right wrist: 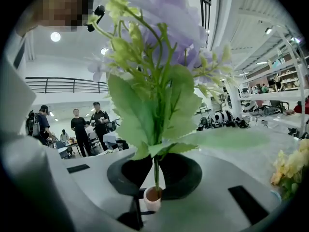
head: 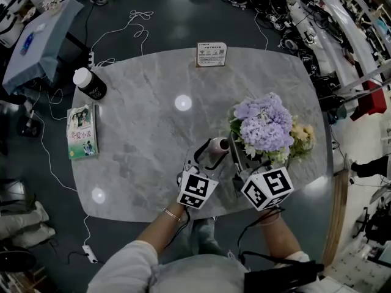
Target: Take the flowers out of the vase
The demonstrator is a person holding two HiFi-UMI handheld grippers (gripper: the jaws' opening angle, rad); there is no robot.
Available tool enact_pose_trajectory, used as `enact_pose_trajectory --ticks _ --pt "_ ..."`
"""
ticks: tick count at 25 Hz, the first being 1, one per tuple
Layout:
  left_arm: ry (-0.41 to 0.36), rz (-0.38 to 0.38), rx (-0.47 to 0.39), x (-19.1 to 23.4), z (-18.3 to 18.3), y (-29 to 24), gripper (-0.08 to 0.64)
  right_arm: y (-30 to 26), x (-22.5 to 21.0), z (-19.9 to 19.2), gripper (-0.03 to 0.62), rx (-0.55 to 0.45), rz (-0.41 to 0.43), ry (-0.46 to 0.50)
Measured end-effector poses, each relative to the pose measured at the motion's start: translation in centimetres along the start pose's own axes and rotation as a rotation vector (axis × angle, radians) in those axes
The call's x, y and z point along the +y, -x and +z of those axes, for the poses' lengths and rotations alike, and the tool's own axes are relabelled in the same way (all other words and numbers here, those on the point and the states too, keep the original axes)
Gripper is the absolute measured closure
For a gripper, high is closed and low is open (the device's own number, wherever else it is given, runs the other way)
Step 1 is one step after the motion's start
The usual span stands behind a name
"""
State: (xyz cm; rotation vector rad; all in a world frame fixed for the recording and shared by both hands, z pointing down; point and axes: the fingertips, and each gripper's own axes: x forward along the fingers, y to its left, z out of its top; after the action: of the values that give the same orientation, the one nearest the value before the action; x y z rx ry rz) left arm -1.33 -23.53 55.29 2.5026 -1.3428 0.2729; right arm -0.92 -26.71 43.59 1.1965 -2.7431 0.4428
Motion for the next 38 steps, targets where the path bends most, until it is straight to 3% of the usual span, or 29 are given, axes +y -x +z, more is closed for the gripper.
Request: enact_pose_trajectory --ticks 16,26,38 --pt "0.042 0.106 -0.090 0.8 4.0 4.0 0.295 2.7 0.7 5.2 0.555 -0.064 -0.023 0.023" --pt "0.067 0.158 -0.088 -0.2 6.1 8.4 0.298 5.7 3.1 7.3 0.555 -0.079 0.002 0.037" --pt "0.100 0.267 -0.139 -3.5 7.3 16.3 0.467 11.5 7.8 3.7 0.555 -0.007 0.050 -0.006"
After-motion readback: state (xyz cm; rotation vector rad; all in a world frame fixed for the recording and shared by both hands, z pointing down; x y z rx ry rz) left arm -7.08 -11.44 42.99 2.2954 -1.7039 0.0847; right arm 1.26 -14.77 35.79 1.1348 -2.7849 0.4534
